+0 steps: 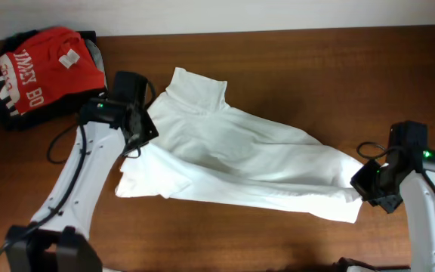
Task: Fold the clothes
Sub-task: 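Lower the folded edge with both grippers and release, then move the left gripper to the shirt's top-left shoulder and grasp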
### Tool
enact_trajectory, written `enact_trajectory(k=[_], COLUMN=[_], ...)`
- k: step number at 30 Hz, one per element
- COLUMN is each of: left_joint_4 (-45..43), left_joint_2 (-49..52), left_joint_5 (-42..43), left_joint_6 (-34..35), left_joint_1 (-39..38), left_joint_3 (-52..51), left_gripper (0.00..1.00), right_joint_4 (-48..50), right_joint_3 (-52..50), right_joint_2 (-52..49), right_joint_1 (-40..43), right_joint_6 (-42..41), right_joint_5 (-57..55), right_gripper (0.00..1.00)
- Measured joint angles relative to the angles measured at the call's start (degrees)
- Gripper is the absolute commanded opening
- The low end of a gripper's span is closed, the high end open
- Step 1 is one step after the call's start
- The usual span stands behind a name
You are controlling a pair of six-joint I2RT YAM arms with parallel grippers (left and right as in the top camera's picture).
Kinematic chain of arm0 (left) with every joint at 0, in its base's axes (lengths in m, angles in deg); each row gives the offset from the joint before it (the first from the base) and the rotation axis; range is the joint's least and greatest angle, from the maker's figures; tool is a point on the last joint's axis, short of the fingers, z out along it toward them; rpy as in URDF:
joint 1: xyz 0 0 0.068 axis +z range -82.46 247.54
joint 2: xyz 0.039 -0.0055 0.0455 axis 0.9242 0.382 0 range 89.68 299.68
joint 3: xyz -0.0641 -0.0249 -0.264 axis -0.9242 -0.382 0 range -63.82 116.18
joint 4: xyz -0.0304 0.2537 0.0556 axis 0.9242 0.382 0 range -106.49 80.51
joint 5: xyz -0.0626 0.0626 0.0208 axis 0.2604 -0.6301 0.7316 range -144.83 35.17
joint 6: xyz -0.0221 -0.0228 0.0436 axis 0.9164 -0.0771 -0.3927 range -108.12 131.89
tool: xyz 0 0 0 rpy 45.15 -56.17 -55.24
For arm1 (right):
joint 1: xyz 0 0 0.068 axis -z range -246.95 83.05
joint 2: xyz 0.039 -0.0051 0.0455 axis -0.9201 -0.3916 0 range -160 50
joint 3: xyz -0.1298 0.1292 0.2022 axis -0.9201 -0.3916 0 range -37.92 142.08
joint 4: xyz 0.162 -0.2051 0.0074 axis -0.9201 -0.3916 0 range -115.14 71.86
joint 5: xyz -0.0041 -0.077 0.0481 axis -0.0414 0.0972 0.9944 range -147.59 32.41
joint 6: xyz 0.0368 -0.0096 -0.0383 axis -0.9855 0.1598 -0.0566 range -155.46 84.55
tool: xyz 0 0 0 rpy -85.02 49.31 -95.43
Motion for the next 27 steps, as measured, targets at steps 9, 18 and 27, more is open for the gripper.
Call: enact_trajectory(k=[9, 18, 27], left_joint_4=[-8.9, -12.9, -21.4], left_joint_2=[3.4, 7.4, 7.4], left_joint_5=[-2.1, -2.6, 3.0], left_joint_6=[0.0, -0.5, -13.1], left_joint_1=[0.0, 0.0, 0.0], left_joint_3=[0.0, 0.0, 5.4], left_gripper=[0.01, 0.99, 0.99], right_joint_4=[1.7, 3.8, 7.6], right_joint_3=[-0.5, -0.6, 3.4], right_joint_2=[-1.9, -1.9, -2.2], right_joint_1=[0.0, 0.0, 0.0], right_joint_6=[-2.7, -2.9, 4.9], right_joint_5=[-2.4, -2.8, -2.0], right_gripper=[0.04, 0.99, 0.99])
